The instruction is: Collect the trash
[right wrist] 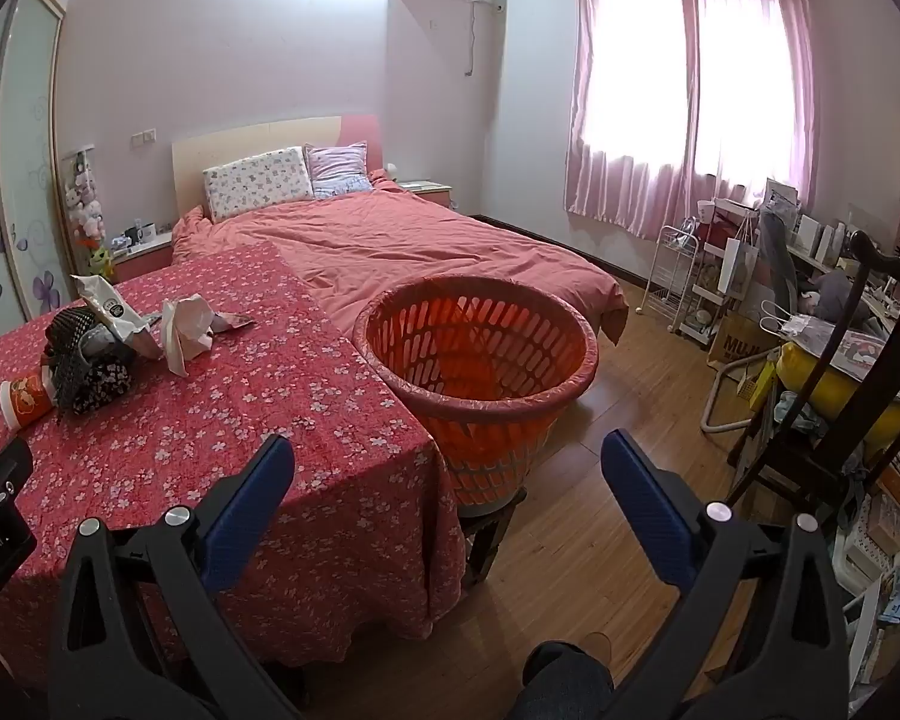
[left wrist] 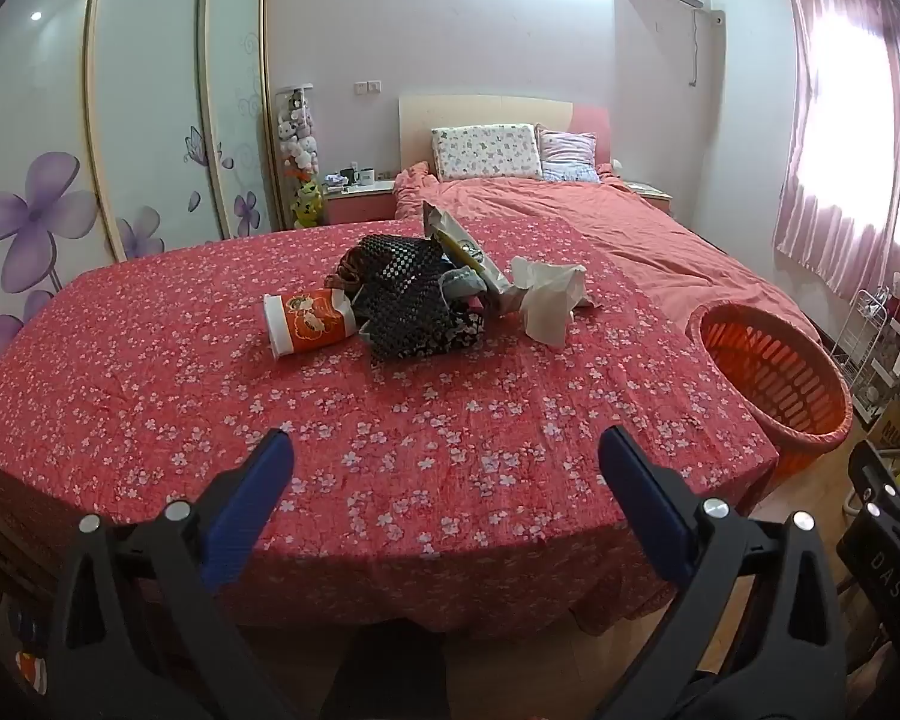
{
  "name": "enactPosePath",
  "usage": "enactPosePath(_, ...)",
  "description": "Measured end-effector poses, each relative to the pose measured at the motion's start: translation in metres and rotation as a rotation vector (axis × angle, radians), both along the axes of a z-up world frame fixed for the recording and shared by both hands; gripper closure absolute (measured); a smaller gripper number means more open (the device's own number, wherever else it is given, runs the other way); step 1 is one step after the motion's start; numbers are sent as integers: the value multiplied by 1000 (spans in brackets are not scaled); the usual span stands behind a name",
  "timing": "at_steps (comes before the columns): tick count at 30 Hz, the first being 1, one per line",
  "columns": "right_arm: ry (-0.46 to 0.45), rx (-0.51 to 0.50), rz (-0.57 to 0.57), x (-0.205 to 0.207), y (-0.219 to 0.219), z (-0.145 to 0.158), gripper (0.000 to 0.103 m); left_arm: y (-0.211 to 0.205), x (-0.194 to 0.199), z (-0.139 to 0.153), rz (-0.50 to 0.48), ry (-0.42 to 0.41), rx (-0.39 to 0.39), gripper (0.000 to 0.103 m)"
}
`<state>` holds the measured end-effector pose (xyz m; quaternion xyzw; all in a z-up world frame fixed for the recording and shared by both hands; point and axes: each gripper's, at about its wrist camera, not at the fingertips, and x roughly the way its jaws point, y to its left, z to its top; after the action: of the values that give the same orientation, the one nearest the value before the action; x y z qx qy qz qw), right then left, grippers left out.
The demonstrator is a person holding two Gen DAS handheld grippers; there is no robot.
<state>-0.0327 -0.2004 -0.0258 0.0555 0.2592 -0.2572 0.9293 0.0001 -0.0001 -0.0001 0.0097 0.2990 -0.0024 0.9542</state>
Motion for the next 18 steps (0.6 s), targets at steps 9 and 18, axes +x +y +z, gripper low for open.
enactPosePath(9,0,3,1,0,0,0,2,0,0,0,0,2,-2,4)
enactPosePath(18,1,4,0,0,0,-1,2,0,0,0,1,4,-4,4)
